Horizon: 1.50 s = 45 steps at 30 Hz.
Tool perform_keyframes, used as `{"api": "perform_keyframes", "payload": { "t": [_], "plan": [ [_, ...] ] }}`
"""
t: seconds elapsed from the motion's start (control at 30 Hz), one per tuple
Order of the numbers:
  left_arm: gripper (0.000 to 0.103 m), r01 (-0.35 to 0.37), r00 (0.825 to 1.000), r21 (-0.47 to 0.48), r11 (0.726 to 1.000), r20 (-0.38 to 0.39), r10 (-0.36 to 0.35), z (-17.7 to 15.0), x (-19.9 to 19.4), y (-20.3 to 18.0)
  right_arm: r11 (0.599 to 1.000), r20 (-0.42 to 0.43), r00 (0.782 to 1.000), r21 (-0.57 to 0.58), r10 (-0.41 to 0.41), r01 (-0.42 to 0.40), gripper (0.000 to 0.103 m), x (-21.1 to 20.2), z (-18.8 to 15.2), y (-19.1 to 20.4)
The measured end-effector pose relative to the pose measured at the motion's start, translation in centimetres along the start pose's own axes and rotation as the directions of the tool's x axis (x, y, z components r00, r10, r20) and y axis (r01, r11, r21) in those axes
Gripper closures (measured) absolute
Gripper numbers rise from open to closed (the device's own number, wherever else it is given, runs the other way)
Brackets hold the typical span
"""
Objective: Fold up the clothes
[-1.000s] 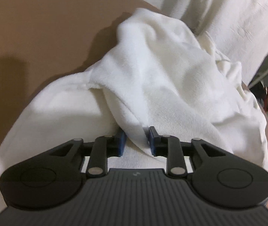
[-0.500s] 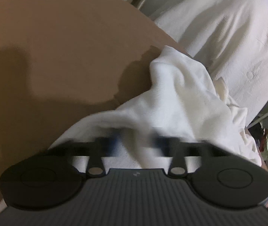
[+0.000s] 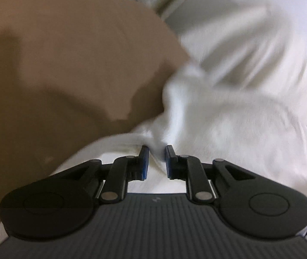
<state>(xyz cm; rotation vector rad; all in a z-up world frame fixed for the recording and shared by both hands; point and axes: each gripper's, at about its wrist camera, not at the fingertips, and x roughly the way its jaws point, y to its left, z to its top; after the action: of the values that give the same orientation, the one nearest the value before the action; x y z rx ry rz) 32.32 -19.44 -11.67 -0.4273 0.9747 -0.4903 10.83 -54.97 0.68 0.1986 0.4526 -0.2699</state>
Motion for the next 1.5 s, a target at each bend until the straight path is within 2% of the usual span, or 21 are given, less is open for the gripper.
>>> {"api": "perform_keyframes", "payload": {
  "t": [0.03, 0.13, 0.17, 0.33, 0.37, 0.4, 0.43, 0.47, 0.53, 0.6, 0.67, 0.7, 0.77, 0.8, 0.87, 0.97, 1.03, 1.13, 1.3, 1.4, 1.5],
  "plan": [
    [0.086, -0.029, 1.0, 0.044, 0.999, -0.001, 0.029, -0.3, 0.2, -0.7, 0.998, -0.062, 0.996, 0.018, -0.065, 0.067, 0.07, 1.3, -1.5, -1.1],
    [0.084, -0.089, 0.996, 0.142, 0.986, 0.014, 0.088, -0.9, 0.5, -2.2, 0.989, -0.25, 0.962, 0.067, -0.115, 0.135, 0.07, 5.6, -6.6, -4.0],
    [0.084, -0.094, 0.996, 0.153, 0.984, 0.016, 0.093, -0.8, 0.3, -2.4, 0.987, -0.27, 0.957, 0.089, -0.108, 0.137, 0.07, 6.4, -7.7, -4.5],
    [0.082, -0.054, 0.998, 0.096, 0.994, -0.005, 0.055, -0.2, 0.1, -1.3, 0.98, -0.194, 0.973, 0.134, -0.121, 0.148, 0.069, 4.7, -7.0, -4.4],
    [0.081, -0.052, 0.999, 0.089, 0.995, -0.009, 0.053, -0.2, 0.1, -1.1, 0.979, -0.205, 0.968, 0.106, -0.147, 0.171, 0.065, 4.8, -7.1, -4.4],
    [0.08, -0.05, 0.999, 0.082, 0.995, -0.013, 0.051, -0.2, 0.0, -1.0, 0.978, -0.227, 0.954, 0.035, -0.194, 0.207, 0.046, 5.5, -7.4, -4.1],
    [0.079, -0.055, 0.998, 0.09, 0.994, -0.018, 0.057, -0.3, -0.1, -1.1, 0.964, -0.233, 0.935, -0.045, -0.266, 0.263, 0.036, 5.6, -7.9, -3.8],
    [0.076, -0.061, 0.998, 0.099, 0.993, -0.022, 0.063, -0.5, -0.3, -1.2, 0.957, -0.224, 0.93, -0.07, -0.291, 0.282, 0.025, 5.2, -8.1, -3.7],
    [0.069, -0.07, 0.997, 0.126, 0.99, -0.035, 0.075, -0.7, -0.8, -1.7, 0.94, -0.205, 0.919, -0.118, -0.338, 0.319, 0.024, 4.2, -8.3, -3.3],
    [0.058, -0.066, 0.996, 0.153, 0.986, -0.048, 0.074, -0.7, -1.9, -2.2, 0.938, -0.187, 0.92, -0.114, -0.344, 0.328, 0.02, 1.9, -7.9, -3.2],
    [0.053, -0.065, 0.996, 0.142, 0.988, -0.047, 0.072, -0.9, -4.0, -1.9, 0.94, -0.18, 0.924, -0.113, -0.339, 0.323, 0.015, -0.1, -8.2, -3.2],
    [0.051, -0.065, 0.996, 0.136, 0.989, -0.046, 0.072, -1.1, -5.1, -1.8, 0.941, -0.178, 0.925, -0.11, -0.334, 0.319, 0.014, -1.1, -8.4, -3.3],
    [0.046, -0.143, 0.986, 0.176, 0.974, -0.058, 0.156, -1.7, -6.8, -1.5, 0.957, -0.211, 0.933, -0.055, -0.29, 0.285, 0.014, -3.4, -9.4, -3.7],
    [0.042, -0.205, 0.973, 0.212, 0.956, -0.066, 0.223, -2.2, -7.4, -1.4, 0.962, -0.237, 0.933, -0.039, -0.272, 0.27, 0.014, -4.5, -10.7, -3.9],
    [0.04, -0.328, 0.93, 0.29, 0.899, -0.064, 0.361, -3.5, -8.1, -0.8, 0.97, -0.288, 0.929, -0.005, -0.233, 0.242, 0.014, -6.5, -13.1, -4.4],
    [0.04, -0.381, 0.894, 0.309, 0.872, -0.117, 0.432, -5.3, -9.6, 1.9, 0.969, -0.391, 0.901, 0.075, -0.19, 0.237, 0.014, -8.5, -15.9, -5.5],
    [0.038, -0.392, 0.887, 0.282, 0.876, -0.136, 0.441, -5.8, -10.6, 3.4, 0.953, -0.451, 0.882, 0.184, -0.136, 0.241, 0.014, -9.4, -17.0, -6.4],
    [0.032, -0.425, 0.879, 0.247, 0.871, -0.117, 0.463, -6.5, -13.0, 4.9, 0.922, -0.483, 0.875, 0.33, -0.02, 0.203, 0.013, -11.3, -18.2, -6.6],
    [0.017, -0.398, 0.889, 0.222, 0.89, -0.145, 0.434, -8.5, -15.2, 7.5, 0.889, -0.508, 0.86, 0.419, 0.059, 0.186, 0.013, -14.3, -20.9, -6.1],
    [0.004, -0.408, 0.885, 0.214, 0.888, -0.146, 0.442, -9.0, -15.5, 8.4, 0.871, -0.491, 0.866, 0.463, 0.1, 0.162, 0.01, -16.0, -22.7, -5.6],
    [0.0, -0.42, 0.877, 0.206, 0.884, -0.159, 0.453, -8.9, -14.9, 8.5, 0.86, -0.473, 0.869, 0.494, 0.142, 0.129, 0.006, -17.2, -24.3, -3.9]
  ]
}}
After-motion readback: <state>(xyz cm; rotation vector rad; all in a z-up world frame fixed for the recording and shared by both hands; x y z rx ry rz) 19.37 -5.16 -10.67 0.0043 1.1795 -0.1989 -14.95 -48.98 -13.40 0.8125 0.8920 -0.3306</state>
